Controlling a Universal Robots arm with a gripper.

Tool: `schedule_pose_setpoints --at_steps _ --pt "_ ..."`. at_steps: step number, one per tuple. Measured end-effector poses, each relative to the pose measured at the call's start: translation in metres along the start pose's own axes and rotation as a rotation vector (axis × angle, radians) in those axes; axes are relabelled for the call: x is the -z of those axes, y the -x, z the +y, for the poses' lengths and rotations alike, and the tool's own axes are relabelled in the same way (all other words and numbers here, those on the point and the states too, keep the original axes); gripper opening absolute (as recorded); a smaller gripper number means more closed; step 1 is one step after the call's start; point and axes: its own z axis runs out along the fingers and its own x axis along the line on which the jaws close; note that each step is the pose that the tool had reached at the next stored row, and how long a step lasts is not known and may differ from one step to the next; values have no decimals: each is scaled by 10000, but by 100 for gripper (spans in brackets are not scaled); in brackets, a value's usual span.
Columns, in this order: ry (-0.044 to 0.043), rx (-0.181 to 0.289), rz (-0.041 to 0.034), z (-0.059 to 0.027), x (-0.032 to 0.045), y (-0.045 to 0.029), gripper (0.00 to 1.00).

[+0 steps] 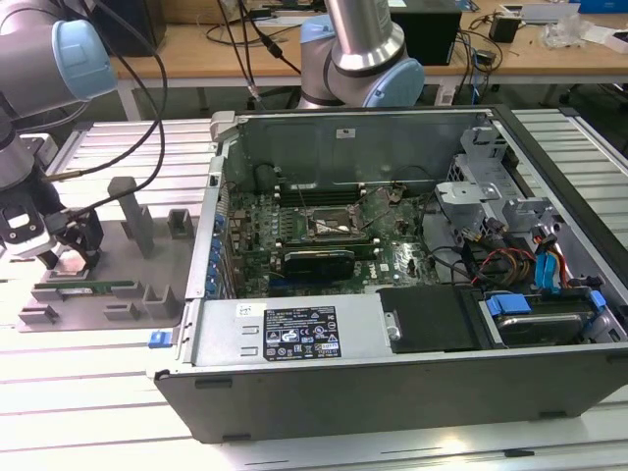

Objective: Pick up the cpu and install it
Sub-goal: 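Pick up the cpu and move it towards the insertion slot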

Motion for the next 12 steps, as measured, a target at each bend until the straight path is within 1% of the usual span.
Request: schedule_pose_setpoints --at_steps 8,9,12 --pt "0 -2 49 0 2 6 66" --pt "0 -5 165 0 1 11 66" --pt "-2 -12 220 1 2 9 66"
